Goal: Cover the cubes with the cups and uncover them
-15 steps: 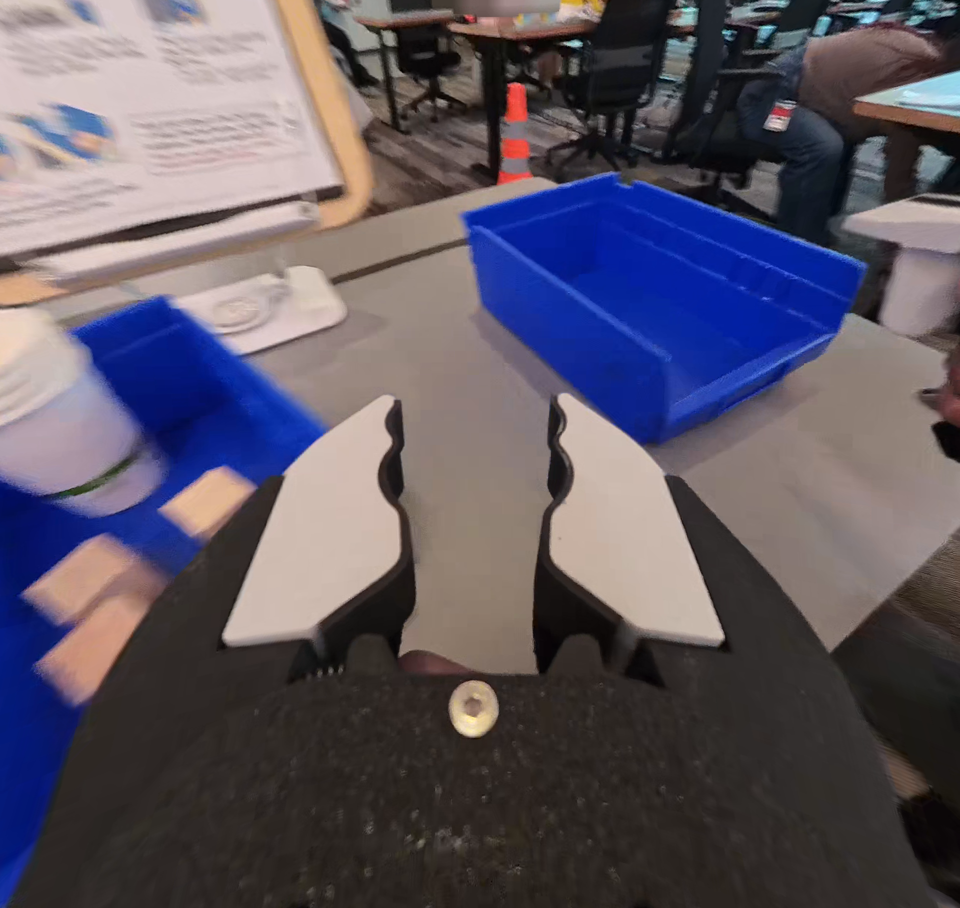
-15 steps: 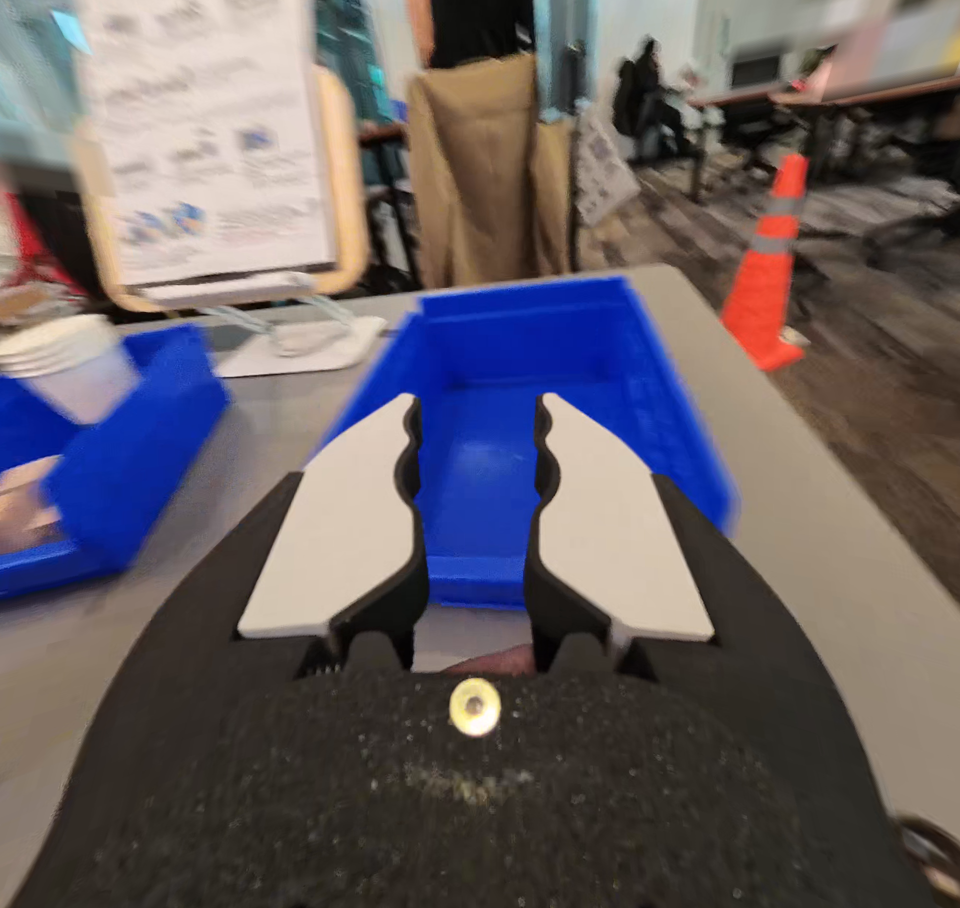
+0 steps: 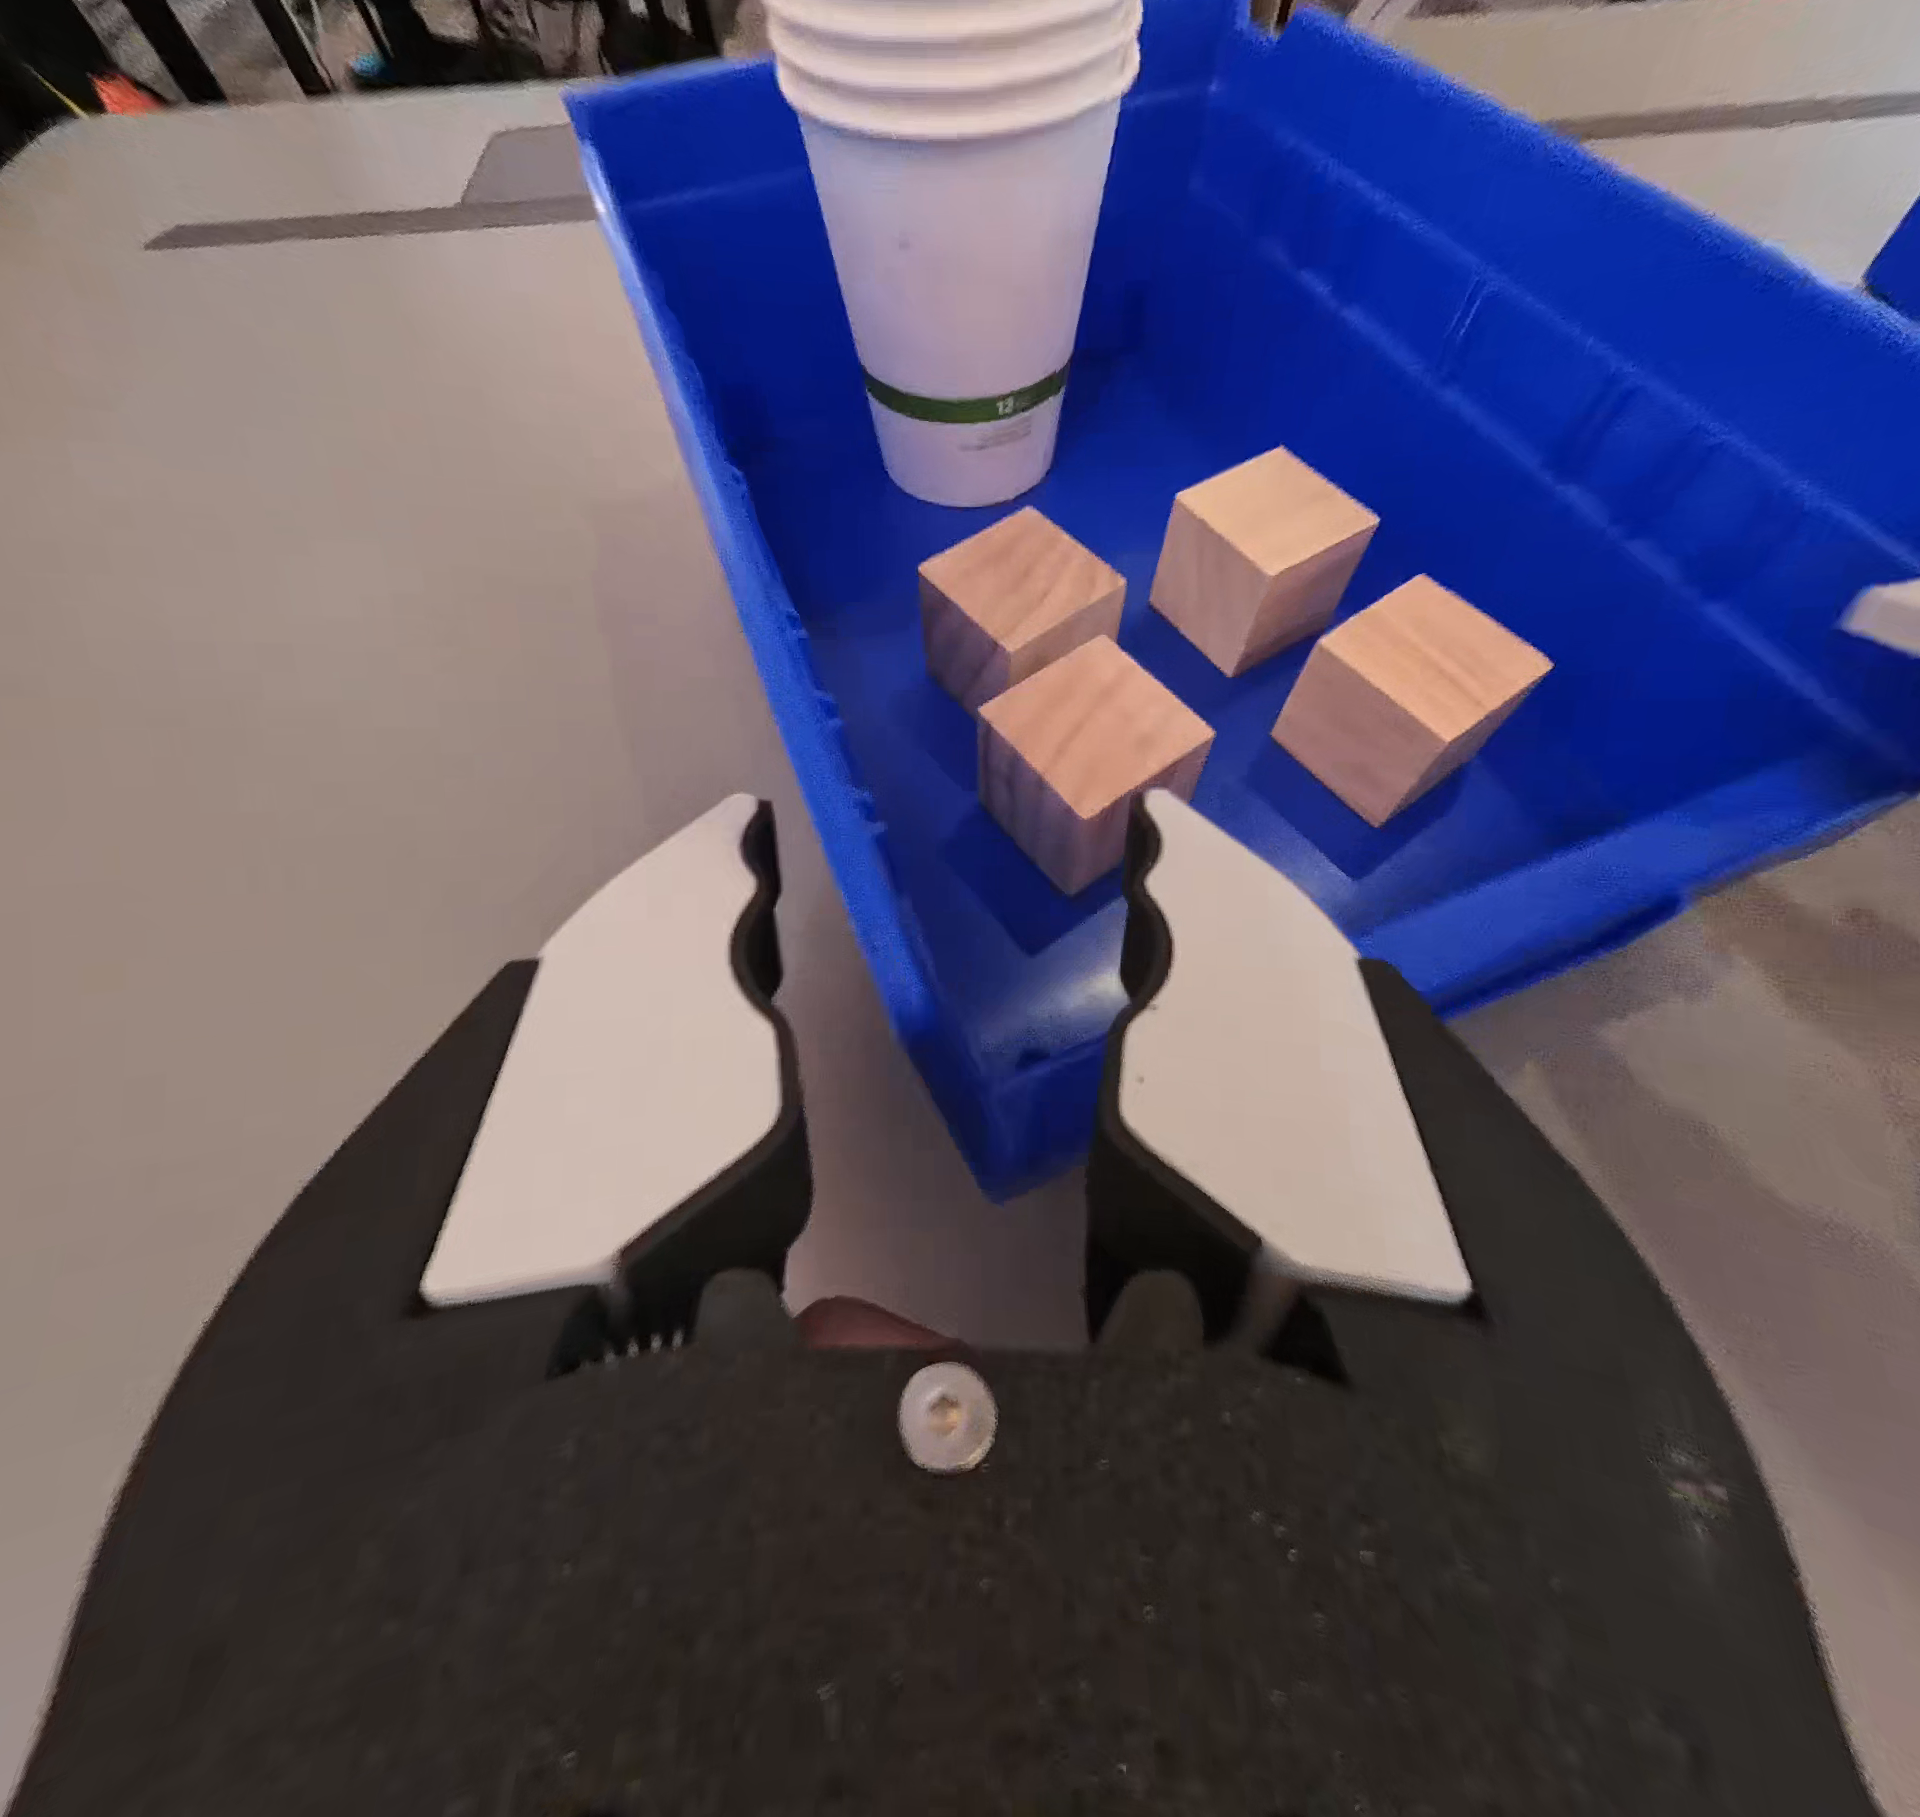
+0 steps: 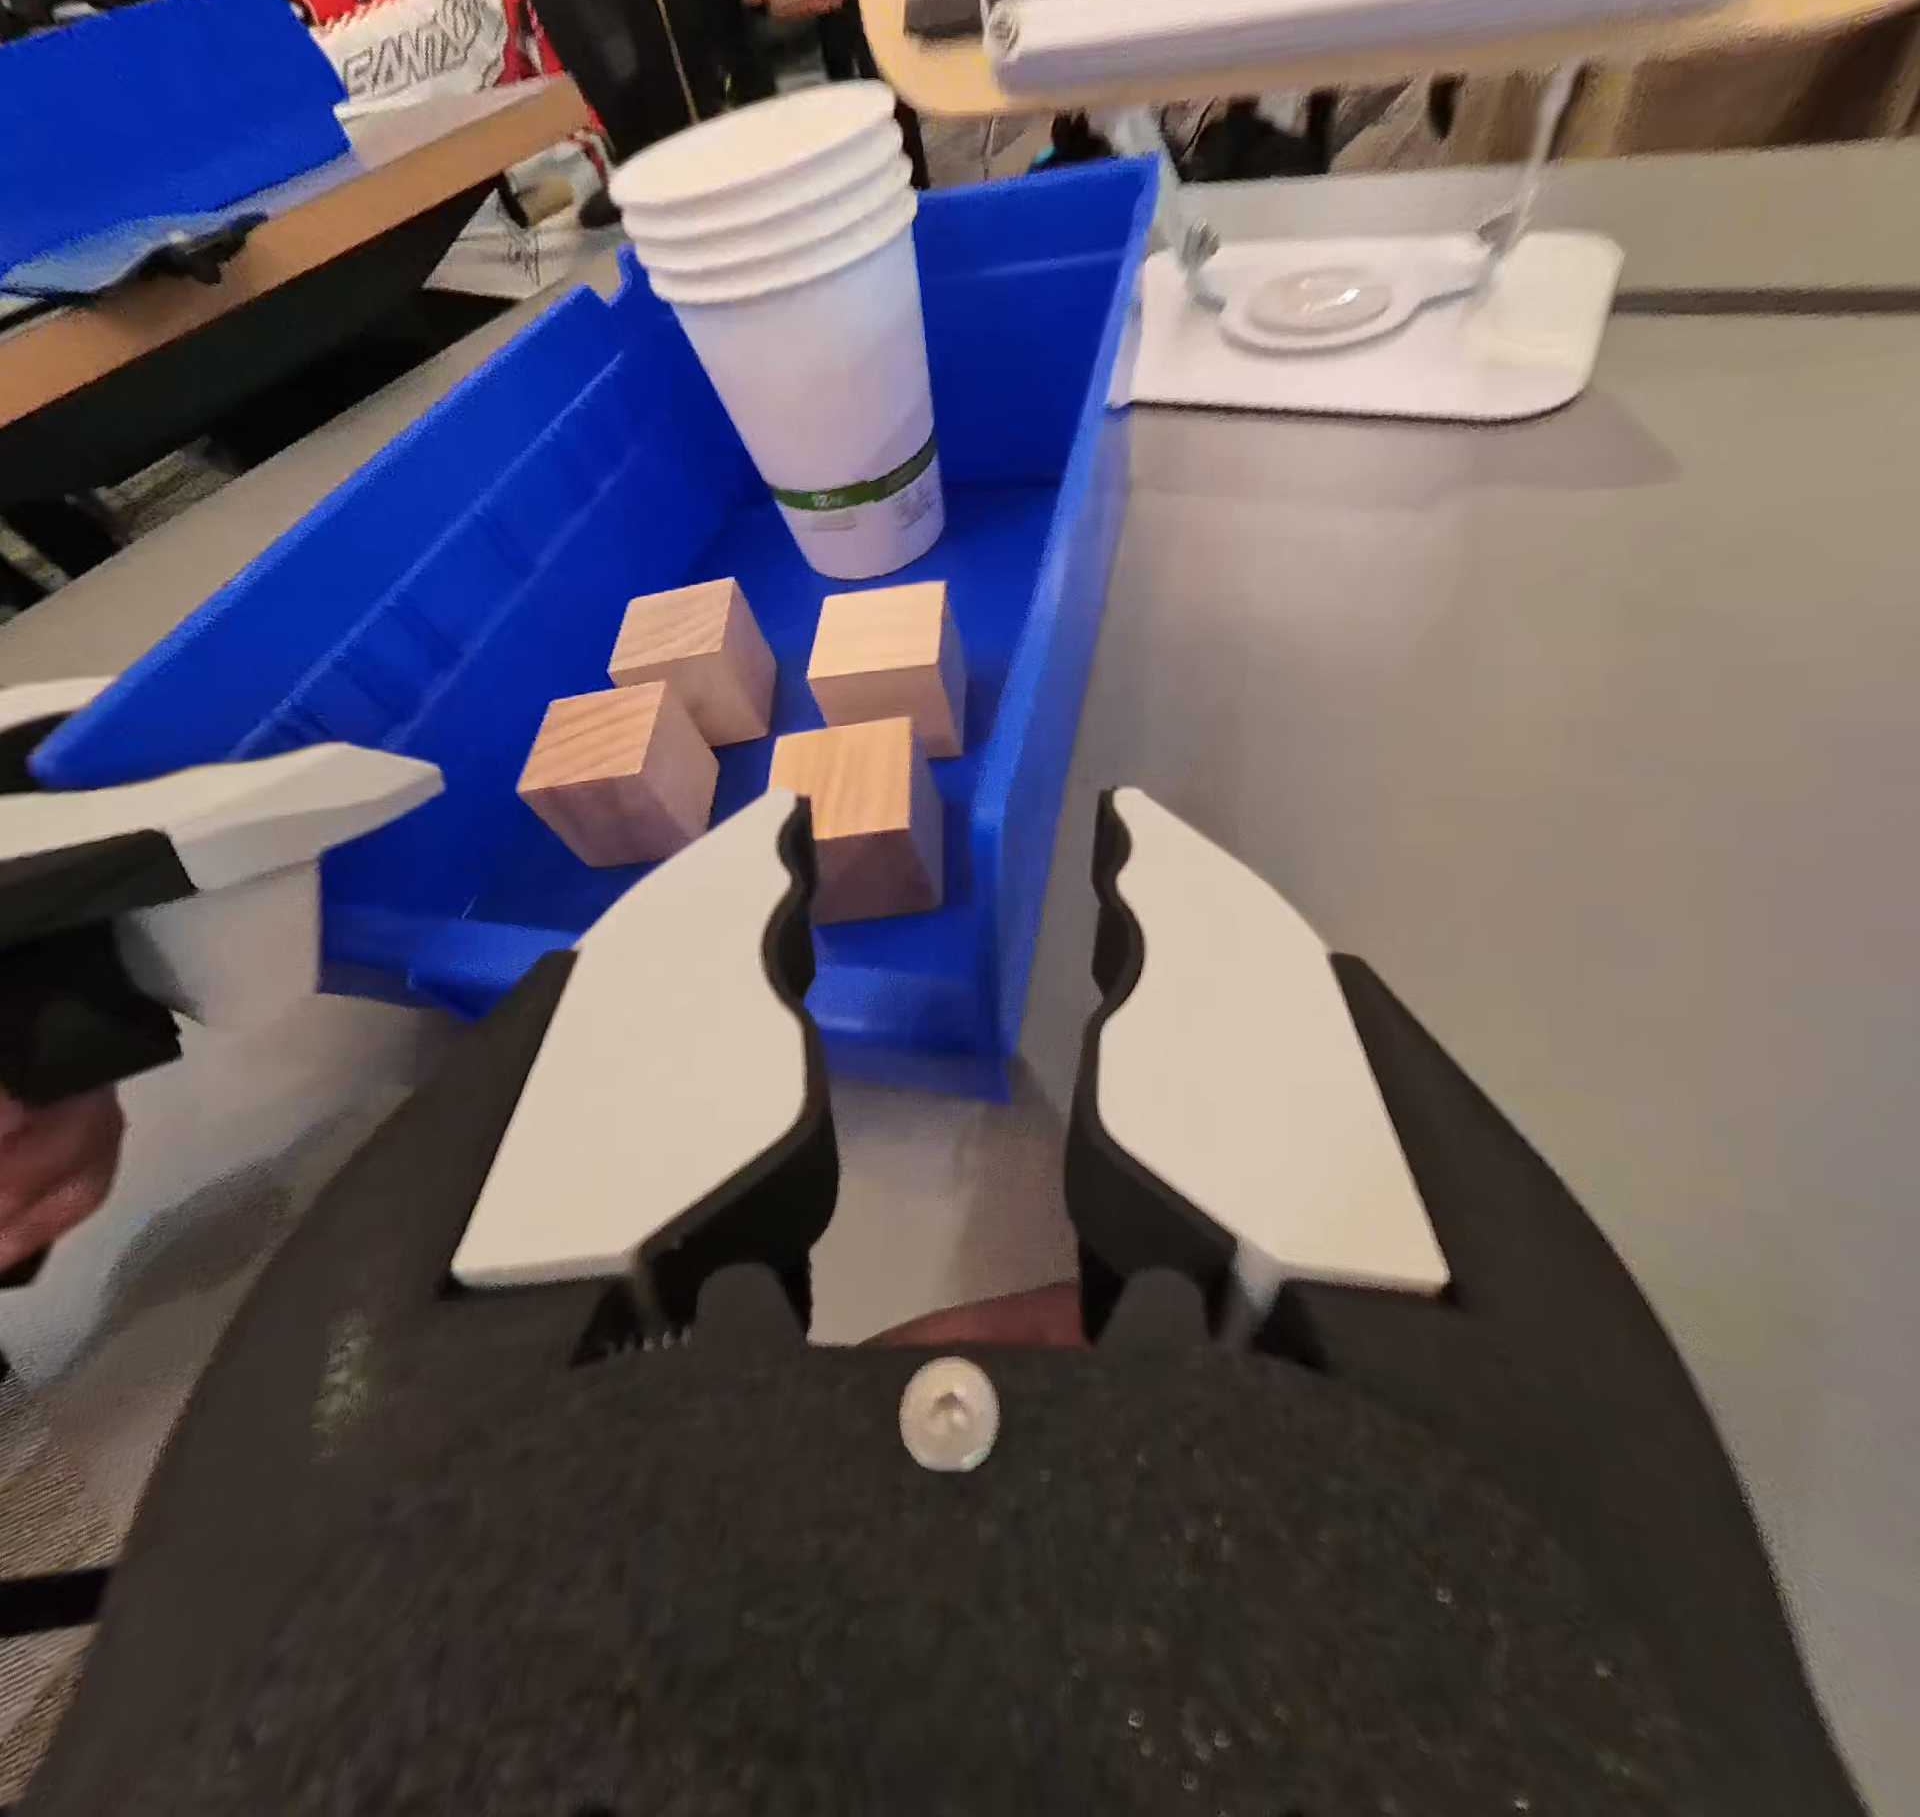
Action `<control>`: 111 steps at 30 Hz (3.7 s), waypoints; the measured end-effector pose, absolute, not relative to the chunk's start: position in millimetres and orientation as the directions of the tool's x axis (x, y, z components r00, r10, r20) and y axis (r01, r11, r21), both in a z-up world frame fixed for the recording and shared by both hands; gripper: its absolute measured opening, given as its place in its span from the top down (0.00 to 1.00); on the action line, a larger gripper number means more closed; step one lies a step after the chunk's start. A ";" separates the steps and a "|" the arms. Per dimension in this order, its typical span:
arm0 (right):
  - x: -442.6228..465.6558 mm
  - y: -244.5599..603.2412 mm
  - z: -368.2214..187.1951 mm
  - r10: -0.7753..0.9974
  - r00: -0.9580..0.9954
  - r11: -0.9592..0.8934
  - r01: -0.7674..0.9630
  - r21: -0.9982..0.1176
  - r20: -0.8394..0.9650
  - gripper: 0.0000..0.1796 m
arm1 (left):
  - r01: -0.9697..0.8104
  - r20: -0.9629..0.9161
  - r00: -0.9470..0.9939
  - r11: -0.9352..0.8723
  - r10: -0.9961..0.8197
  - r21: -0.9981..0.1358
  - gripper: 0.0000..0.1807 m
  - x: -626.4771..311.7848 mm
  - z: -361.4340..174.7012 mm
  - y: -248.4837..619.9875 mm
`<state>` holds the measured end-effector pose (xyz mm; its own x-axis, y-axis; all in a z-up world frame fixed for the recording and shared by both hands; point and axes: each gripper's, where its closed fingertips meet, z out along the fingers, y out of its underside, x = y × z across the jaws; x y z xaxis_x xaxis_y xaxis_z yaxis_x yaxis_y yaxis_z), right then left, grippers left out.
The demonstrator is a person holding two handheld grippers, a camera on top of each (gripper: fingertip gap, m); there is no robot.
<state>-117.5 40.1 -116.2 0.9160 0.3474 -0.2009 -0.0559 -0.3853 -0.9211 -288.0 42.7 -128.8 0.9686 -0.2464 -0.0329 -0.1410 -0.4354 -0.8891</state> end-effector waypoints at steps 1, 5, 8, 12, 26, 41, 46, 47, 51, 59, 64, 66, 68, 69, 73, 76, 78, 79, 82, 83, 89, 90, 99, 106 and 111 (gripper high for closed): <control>-124.6 45.9 -120.7 0.357 0.907 -0.398 -0.067 -0.915 -0.222 0.76 | -0.130 -0.003 0.964 -0.460 -0.266 -0.878 0.67 -282.4 -134.1 43.8; -114.5 63.1 -126.6 0.182 0.951 -0.396 -0.162 -0.904 -0.251 0.95 | -0.085 0.024 0.977 -0.491 -0.211 -0.867 0.83 -288.0 -132.3 43.8; -126.9 60.7 -119.0 0.164 0.937 -0.369 -0.231 -0.900 -0.308 0.96 | -0.106 -0.022 0.984 -0.475 -0.178 -0.874 0.96 -310.2 -125.3 42.7; -174.5 52.1 -109.1 0.172 0.947 -0.311 -0.209 -0.927 -0.271 0.96 | -0.089 -0.034 0.992 -0.493 -0.118 -0.866 0.97 -358.9 -122.3 47.0; -374.5 72.0 -122.5 0.177 0.964 -0.368 -0.121 -0.922 -0.197 0.96 | -0.019 -0.016 1.000 -0.474 -0.012 -0.880 0.98 -559.0 -102.5 94.7; -367.1 25.7 -97.5 0.530 0.842 -0.224 0.027 -0.974 -0.098 0.73 | 0.091 0.055 0.991 -0.323 0.119 -0.942 0.79 -595.0 -80.1 84.1; -256.7 -17.9 -80.8 0.620 0.783 -0.171 0.066 -0.983 -0.055 0.76 | 0.048 0.078 0.991 -0.248 -0.111 -0.968 0.73 -493.5 -30.7 32.2; -227.8 -19.8 -76.4 0.601 0.796 -0.163 0.045 -0.986 -0.063 0.76 | 0.042 0.088 0.980 -0.247 -0.177 -0.968 0.72 -463.8 -28.0 22.8; -116.7 -25.7 -75.9 0.471 0.880 -0.143 0.008 -0.990 -0.061 0.77 | 0.004 0.086 0.934 -0.232 -0.345 -0.973 0.72 -356.9 -37.1 -4.8; 64.8 -29.8 -101.5 0.020 0.999 -0.199 -0.043 -0.979 -0.048 0.78 | -0.098 -0.007 0.905 -0.193 -0.426 -0.976 0.74 -261.5 -89.4 -18.1; 108.4 0.1 -124.0 -0.116 0.993 -0.315 -0.014 -0.949 0.024 0.76 | -0.114 0.006 0.896 -0.244 -0.444 -0.963 0.75 -255.9 -109.3 -17.9; 107.5 11.6 -123.9 -0.113 0.993 -0.318 -0.016 -0.948 0.021 0.78 | -0.122 0.009 0.891 -0.259 -0.454 -0.958 0.75 -255.3 -114.1 -17.7; 102.6 19.6 -127.4 -0.105 0.993 -0.343 0.013 -0.939 0.052 0.96 | -0.123 0.023 0.883 -0.278 -0.469 -0.953 0.76 -252.8 -118.9 -17.9; 105.7 19.6 -127.4 -0.142 0.988 -0.345 0.011 -0.938 0.064 0.98 | -0.128 0.025 0.880 -0.287 -0.475 -0.949 0.76 -251.7 -121.7 -18.4; 116.8 12.5 -125.1 -0.191 0.980 -0.325 -0.017 -0.946 0.048 0.98 | -0.166 -0.001 0.874 -0.296 -0.486 -0.941 0.76 -251.6 -129.4 -20.0; 126.7 3.6 -124.8 -0.220 0.976 -0.307 -0.068 -0.949 0.001 0.98 | -0.160 0.007 0.875 -0.304 -0.484 -0.939 0.76 -255.5 -129.6 -19.2; 128.2 -0.1 -124.6 -0.223 0.975 -0.305 -0.072 -0.950 -0.003 0.98 | -0.149 0.014 0.881 -0.305 -0.473 -0.941 0.76 -260.9 -127.9 -17.2; 128.1 -1.0 -124.4 -0.224 0.975 -0.304 -0.070 -0.950 -0.001 0.98 | -0.144 0.015 0.884 -0.303 -0.468 -0.942 0.76 -263.4 -126.8 -16.2; 129.3 -1.8 -123.0 -0.245 0.970 -0.290 -0.080 -0.954 -0.006 0.98 | -0.136 0.016 0.895 -0.307 -0.446 -0.942 0.76 -271.1 -126.2 -12.8; 128.0 -0.6 -123.3 -0.243 0.970 -0.290 -0.086 -0.953 -0.014 0.98 | -0.130 0.022 0.896 -0.310 -0.443 -0.942 0.76 -272.5 -126.4 -12.0; 123.2 6.3 -120.5 -0.263 0.965 -0.270 -0.078 -0.960 -0.005 0.98 | -0.131 0.019 0.901 -0.312 -0.433 -0.941 0.76 -274.7 -126.8 -10.9; 123.3 5.7 -119.6 -0.262 0.965 -0.263 -0.081 -0.961 -0.009 0.98 | -0.134 0.012 0.903 -0.308 -0.430 -0.942 0.76 -275.7 -126.7 -10.7; 48.6 -34.1 -67.0 0.087 0.989 -0.058 0.124 -0.991 0.119 0.85 | -0.097 0.024 0.918 -0.284 -0.395 -0.954 0.75 -291.0 -119.3 -3.9; -24.4 -34.4 -119.4 0.363 0.928 -0.370 0.056 -0.927 -0.088 0.75 | -0.083 0.041 0.923 -0.303 -0.383 -0.949 0.74 -295.7 -125.2 -1.2; -29.1 -35.5 -141.1 0.387 0.917 -0.463 0.104 -0.880 -0.095 0.78 | -0.102 0.020 0.923 -0.294 -0.384 -0.950 0.74 -294.3 -124.1 -2.5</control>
